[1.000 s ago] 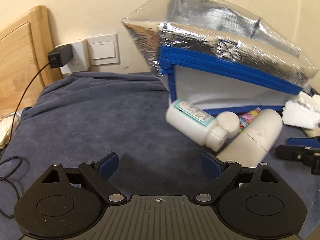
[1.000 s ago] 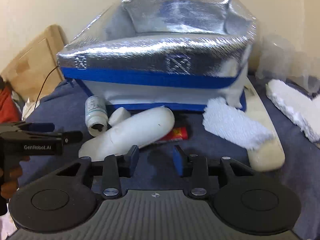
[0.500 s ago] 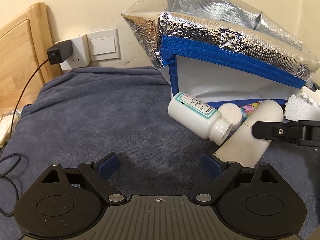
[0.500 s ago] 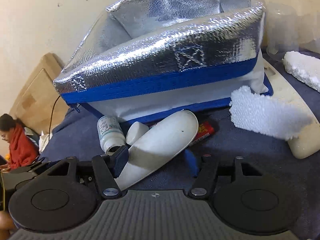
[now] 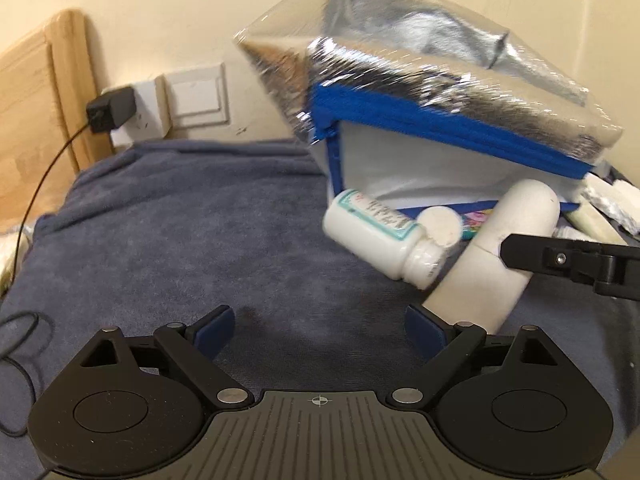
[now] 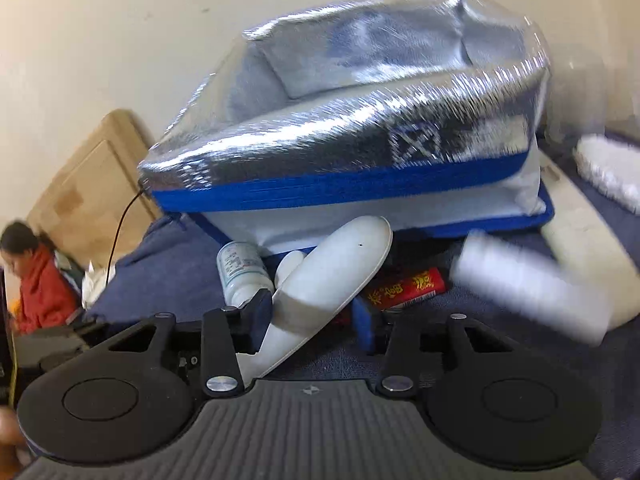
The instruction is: Organize rigid objects
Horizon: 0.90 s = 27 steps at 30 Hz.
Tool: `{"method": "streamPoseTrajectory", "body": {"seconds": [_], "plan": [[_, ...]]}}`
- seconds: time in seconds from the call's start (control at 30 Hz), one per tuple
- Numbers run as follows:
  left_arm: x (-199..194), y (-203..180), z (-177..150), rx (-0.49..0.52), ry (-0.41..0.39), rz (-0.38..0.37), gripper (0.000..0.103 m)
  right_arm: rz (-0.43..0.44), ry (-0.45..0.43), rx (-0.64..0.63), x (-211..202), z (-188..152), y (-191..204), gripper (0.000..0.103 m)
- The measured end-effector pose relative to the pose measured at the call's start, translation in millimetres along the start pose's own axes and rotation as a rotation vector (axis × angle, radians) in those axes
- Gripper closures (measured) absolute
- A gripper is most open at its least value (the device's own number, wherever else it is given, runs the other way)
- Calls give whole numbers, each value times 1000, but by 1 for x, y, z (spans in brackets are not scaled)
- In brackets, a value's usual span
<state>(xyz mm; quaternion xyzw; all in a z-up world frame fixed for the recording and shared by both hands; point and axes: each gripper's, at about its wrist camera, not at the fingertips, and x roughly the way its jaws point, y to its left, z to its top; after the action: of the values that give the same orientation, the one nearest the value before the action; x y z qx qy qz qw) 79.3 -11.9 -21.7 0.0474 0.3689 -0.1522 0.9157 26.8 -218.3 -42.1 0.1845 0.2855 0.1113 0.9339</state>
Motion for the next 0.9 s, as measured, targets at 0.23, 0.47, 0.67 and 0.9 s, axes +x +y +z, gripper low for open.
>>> {"method": "streamPoseTrajectory", "body": {"seconds": [0.23,0.47,0.67,0.9], "plan": [[-19,-31,2,65,-59,-34,9,-5,11,-53,-28,9,-4,103],[-15,-40,-3,96,-43,-19,9,11,76,58,-21,-5,-31,98],[-15,-22,0,57,-46,-8,9,44,71,138,-15,2,-47,60],[-8,-11,-2,27,-31,-2,9,-7,50,134,-6,28,-59,56]]}}
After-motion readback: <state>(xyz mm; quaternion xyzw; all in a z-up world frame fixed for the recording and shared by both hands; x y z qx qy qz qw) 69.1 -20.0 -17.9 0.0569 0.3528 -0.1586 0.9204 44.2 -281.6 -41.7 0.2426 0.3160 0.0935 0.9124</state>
